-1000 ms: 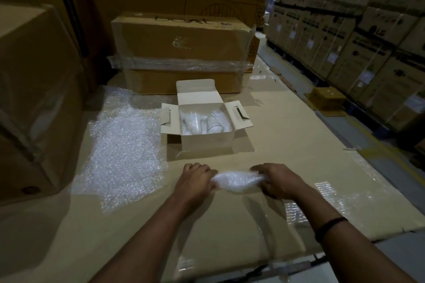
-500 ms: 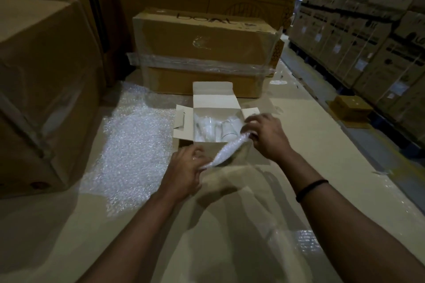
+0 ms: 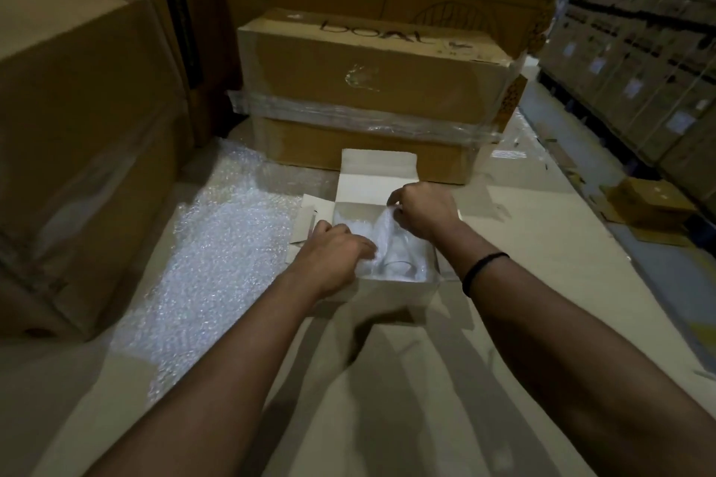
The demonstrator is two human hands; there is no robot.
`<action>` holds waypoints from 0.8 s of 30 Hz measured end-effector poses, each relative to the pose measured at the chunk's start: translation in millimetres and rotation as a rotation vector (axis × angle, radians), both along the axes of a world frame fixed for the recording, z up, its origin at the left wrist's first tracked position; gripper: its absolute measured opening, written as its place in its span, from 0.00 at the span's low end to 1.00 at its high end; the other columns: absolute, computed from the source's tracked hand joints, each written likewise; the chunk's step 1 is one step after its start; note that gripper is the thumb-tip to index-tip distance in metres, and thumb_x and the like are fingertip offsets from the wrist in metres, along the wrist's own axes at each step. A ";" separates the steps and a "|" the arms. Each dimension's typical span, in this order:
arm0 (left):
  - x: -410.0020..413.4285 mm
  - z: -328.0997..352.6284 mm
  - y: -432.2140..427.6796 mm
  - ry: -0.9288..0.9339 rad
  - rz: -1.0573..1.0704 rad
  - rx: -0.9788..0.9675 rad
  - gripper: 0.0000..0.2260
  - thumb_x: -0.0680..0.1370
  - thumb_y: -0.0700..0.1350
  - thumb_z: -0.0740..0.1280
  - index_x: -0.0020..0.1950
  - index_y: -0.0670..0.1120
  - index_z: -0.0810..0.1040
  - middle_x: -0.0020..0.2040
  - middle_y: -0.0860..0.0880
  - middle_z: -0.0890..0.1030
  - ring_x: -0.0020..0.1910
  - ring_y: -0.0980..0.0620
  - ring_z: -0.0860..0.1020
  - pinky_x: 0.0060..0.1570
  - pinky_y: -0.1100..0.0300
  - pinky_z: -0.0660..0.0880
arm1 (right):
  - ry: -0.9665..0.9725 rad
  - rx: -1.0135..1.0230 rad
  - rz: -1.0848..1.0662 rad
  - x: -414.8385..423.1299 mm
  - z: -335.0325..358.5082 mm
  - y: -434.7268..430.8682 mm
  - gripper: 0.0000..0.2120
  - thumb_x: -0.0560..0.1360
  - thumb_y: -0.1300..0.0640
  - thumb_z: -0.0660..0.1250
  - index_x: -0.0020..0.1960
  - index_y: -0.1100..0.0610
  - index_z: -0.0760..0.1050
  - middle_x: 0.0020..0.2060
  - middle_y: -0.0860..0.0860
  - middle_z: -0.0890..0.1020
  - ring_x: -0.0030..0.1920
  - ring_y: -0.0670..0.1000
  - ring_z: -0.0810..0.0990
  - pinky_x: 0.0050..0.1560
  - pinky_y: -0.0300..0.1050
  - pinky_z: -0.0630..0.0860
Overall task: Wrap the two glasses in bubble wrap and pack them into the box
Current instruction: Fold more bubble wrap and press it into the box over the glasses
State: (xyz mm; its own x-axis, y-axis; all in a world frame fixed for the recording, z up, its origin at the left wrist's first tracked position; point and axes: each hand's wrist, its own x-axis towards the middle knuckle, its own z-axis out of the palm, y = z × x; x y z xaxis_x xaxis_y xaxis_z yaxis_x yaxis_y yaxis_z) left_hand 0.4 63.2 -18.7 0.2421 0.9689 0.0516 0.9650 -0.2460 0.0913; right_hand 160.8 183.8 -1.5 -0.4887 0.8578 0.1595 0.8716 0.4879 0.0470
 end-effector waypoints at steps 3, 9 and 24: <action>13.2 -0.3 10.2 0.058 0.071 -0.174 0.22 0.78 0.38 0.62 0.68 0.57 0.75 0.65 0.45 0.75 0.62 0.43 0.69 0.51 0.56 0.64 | -0.028 -0.044 -0.009 -4.8 -11.8 7.7 0.12 0.74 0.56 0.63 0.56 0.49 0.77 0.50 0.52 0.82 0.49 0.57 0.80 0.36 0.42 0.67; 16.7 -10.4 18.1 0.064 0.053 -0.226 0.20 0.73 0.55 0.55 0.52 0.50 0.83 0.50 0.48 0.82 0.54 0.47 0.73 0.57 0.50 0.62 | -0.082 0.016 0.088 -13.8 -29.8 15.2 0.07 0.74 0.60 0.64 0.51 0.54 0.76 0.44 0.55 0.82 0.43 0.59 0.80 0.35 0.43 0.65; 33.8 -21.8 15.5 0.004 0.246 -0.072 0.12 0.79 0.49 0.61 0.56 0.52 0.82 0.53 0.49 0.81 0.53 0.47 0.73 0.53 0.52 0.63 | -0.009 -0.191 0.225 2.9 -24.4 24.6 0.19 0.72 0.65 0.65 0.59 0.50 0.80 0.60 0.50 0.79 0.59 0.52 0.76 0.54 0.49 0.77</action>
State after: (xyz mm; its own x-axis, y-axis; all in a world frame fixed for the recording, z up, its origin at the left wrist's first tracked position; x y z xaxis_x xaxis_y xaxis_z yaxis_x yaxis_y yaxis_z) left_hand 34.2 78.7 -40.4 -0.0012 0.9998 -0.0199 0.9954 0.0031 0.0958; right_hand 163.7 208.4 -25.9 -0.6705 0.7419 0.0004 0.7407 0.6694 -0.0569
